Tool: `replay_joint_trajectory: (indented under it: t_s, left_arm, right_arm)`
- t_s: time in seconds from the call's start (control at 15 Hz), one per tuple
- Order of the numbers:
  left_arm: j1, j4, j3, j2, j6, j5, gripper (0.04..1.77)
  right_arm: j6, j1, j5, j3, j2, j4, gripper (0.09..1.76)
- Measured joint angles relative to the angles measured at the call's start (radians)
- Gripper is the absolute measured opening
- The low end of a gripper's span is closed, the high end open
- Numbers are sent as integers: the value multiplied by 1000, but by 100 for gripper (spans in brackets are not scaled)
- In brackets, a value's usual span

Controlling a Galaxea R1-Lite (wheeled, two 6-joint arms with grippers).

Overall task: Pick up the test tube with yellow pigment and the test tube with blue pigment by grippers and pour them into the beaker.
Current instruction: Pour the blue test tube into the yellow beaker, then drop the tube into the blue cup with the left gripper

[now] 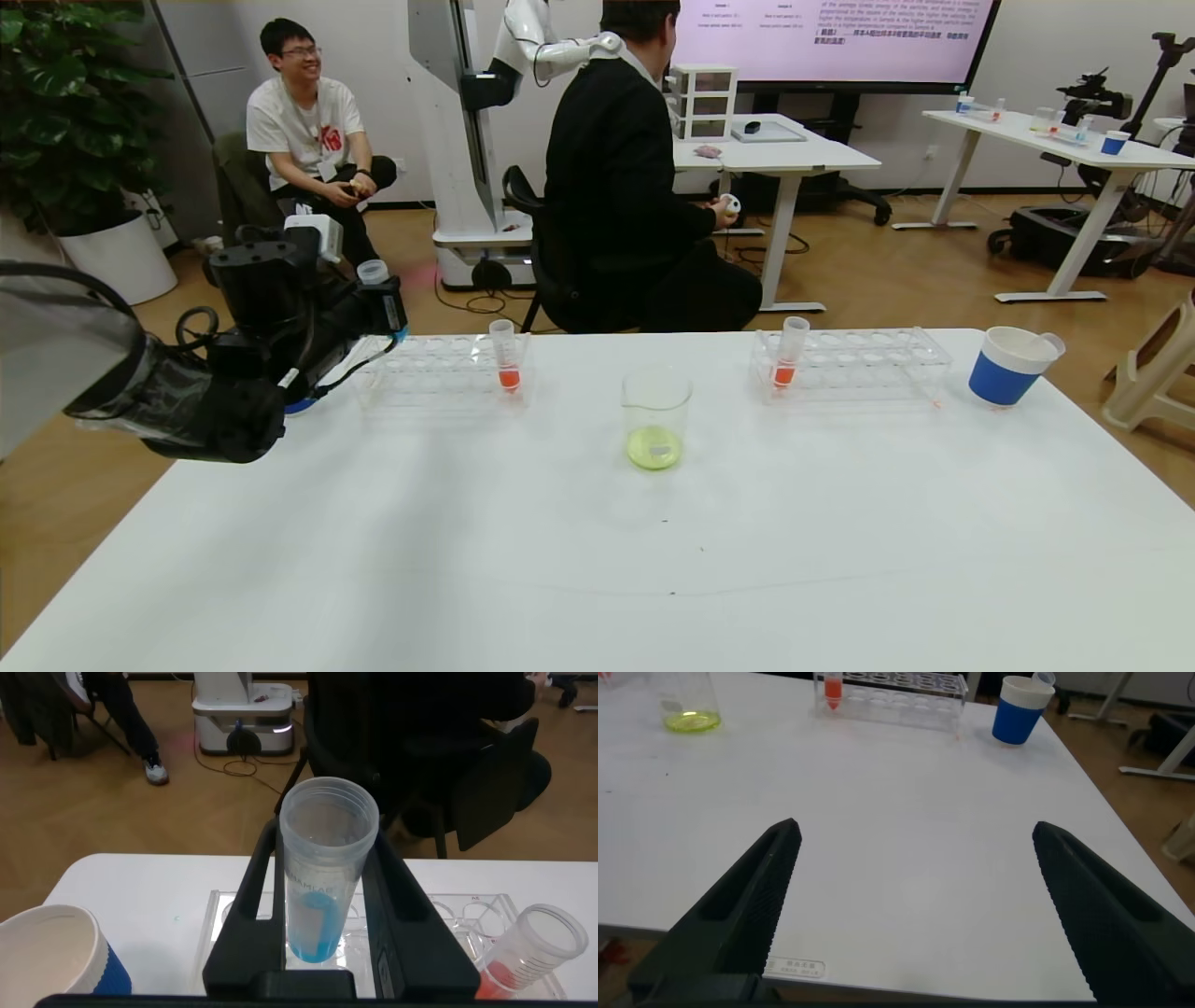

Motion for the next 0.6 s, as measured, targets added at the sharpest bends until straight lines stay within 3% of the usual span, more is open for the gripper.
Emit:
replay_joint_trajectory:
  t_s: [0.2, 0.33, 0.4, 0.6]
  left_arm:
    - [-22, 51, -54, -22, 6, -5, 50]
    - [-52, 193, -143, -39, 10, -19, 50]
    - [-73, 248, -189, -47, 13, -46, 50]
    - [-143, 279, -276, -59, 67, -239, 50]
  right_arm:
    - [0, 0, 0, 0, 0, 0, 173]
    - [0, 0, 0, 0, 0, 0, 173]
    - [0, 0, 0, 0, 0, 0, 173]
    - [0, 0, 0, 0, 0, 0, 173]
